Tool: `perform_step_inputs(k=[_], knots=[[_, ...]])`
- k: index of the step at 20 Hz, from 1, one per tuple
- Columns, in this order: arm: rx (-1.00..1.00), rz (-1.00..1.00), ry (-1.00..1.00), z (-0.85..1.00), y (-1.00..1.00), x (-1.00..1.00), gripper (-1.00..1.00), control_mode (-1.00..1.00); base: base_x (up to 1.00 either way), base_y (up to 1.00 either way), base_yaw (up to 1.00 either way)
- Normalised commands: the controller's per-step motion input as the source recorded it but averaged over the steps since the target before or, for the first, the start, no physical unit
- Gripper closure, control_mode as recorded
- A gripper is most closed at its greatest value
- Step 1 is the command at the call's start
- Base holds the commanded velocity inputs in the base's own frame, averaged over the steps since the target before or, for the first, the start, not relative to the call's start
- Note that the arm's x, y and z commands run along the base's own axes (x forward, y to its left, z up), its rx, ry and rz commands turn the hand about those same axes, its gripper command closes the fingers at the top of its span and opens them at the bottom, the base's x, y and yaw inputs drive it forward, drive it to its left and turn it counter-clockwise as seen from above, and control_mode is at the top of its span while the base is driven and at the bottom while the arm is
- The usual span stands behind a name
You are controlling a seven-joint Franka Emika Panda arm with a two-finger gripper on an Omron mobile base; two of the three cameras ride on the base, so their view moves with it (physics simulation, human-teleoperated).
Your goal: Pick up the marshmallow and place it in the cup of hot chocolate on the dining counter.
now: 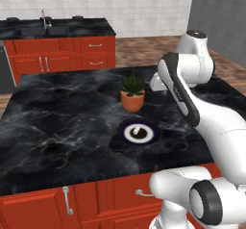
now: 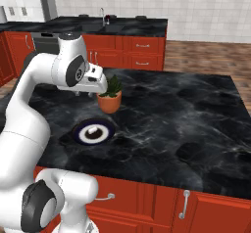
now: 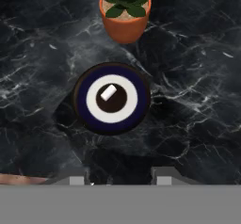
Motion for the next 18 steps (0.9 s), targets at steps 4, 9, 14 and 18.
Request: perform_step_inputs(k=[4, 9, 14, 18], knots=[[0.00, -0.01, 0.00, -0.12, 0.10, 0.00, -1.00, -1.00, 0.00, 0.00, 0.00], [0.00, -0.17, 0.04, -0.27, 0.23, 0.14, -1.00, -1.00, 0.00, 0.00, 0.00], [0.00, -0.25, 0.15, -0.30, 0.23, 0.23, -1.00, -1.00, 0.00, 0.00, 0.00], [0.00, -0.22, 0.15, -0.41, 0.08, 0.40, -1.00, -1.00, 0.00, 0.00, 0.00]])
